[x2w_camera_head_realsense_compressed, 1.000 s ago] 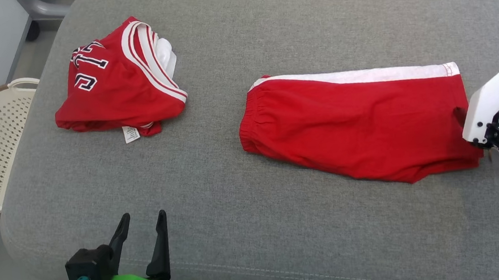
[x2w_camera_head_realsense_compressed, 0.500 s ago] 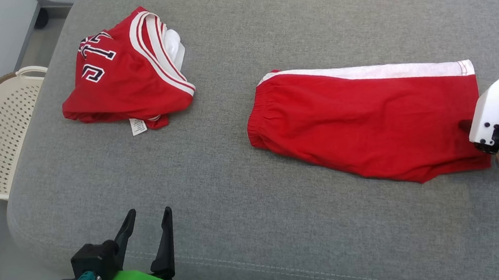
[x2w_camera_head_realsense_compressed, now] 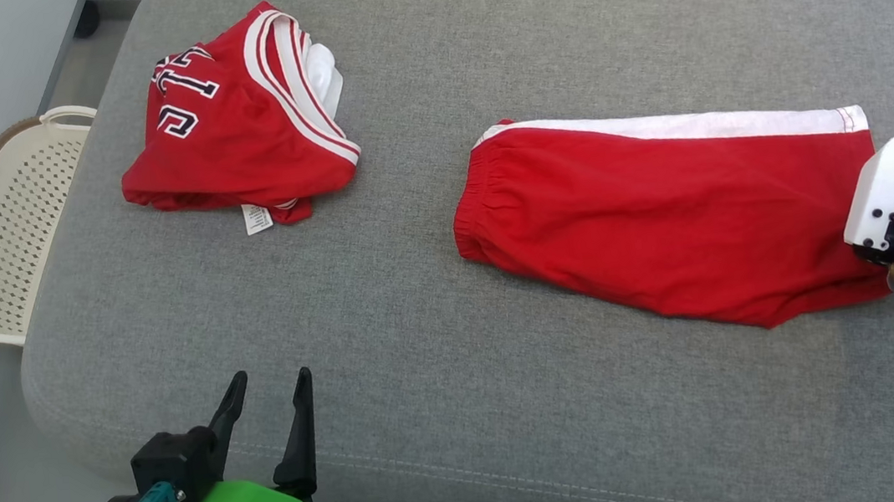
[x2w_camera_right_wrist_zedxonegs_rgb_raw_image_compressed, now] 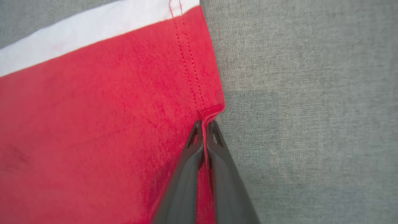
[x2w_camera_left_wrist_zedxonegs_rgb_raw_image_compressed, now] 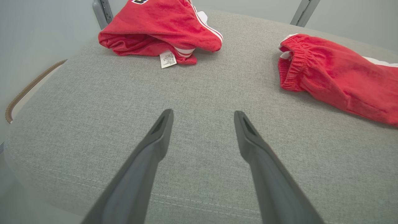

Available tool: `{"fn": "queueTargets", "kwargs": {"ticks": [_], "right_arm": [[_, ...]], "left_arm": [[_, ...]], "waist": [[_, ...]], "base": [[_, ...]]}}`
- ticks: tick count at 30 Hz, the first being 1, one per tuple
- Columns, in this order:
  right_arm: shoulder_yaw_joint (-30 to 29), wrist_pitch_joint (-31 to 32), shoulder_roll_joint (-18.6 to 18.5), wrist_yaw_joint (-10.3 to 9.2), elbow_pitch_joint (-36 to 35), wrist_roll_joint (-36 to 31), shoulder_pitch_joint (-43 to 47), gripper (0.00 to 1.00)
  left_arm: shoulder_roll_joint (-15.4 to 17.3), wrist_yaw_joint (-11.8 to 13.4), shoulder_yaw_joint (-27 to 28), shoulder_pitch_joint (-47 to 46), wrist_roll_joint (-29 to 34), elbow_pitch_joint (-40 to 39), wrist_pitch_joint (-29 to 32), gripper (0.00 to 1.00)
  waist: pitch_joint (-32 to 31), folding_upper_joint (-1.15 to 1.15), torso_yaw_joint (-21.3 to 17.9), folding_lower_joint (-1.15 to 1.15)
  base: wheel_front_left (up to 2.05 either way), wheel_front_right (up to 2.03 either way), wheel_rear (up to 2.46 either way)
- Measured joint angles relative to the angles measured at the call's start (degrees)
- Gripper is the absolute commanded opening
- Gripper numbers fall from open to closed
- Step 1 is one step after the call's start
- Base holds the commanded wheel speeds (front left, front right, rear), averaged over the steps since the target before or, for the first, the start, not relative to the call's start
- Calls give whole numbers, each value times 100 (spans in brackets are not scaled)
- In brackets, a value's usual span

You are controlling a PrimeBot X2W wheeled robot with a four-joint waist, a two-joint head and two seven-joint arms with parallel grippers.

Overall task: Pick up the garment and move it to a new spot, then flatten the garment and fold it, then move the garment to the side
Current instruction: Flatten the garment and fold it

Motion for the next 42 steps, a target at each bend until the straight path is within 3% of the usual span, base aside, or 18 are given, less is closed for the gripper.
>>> {"fn": "queueTargets", "kwargs": {"ticks": [28, 42], "right_arm": [[-422, -246, -630, 1, -436, -672, 217, 0], [1078, -75, -96, 0, -653, -40, 219, 0]], "left_arm": [[26, 19, -127, 140, -73, 47, 20, 100], [24, 36, -176, 205, -122, 56, 35, 100]], "waist": [[-555, 0, -168, 0], [-793, 0, -159, 0]], "base": [[0, 0, 0], [0, 0, 0]]}}
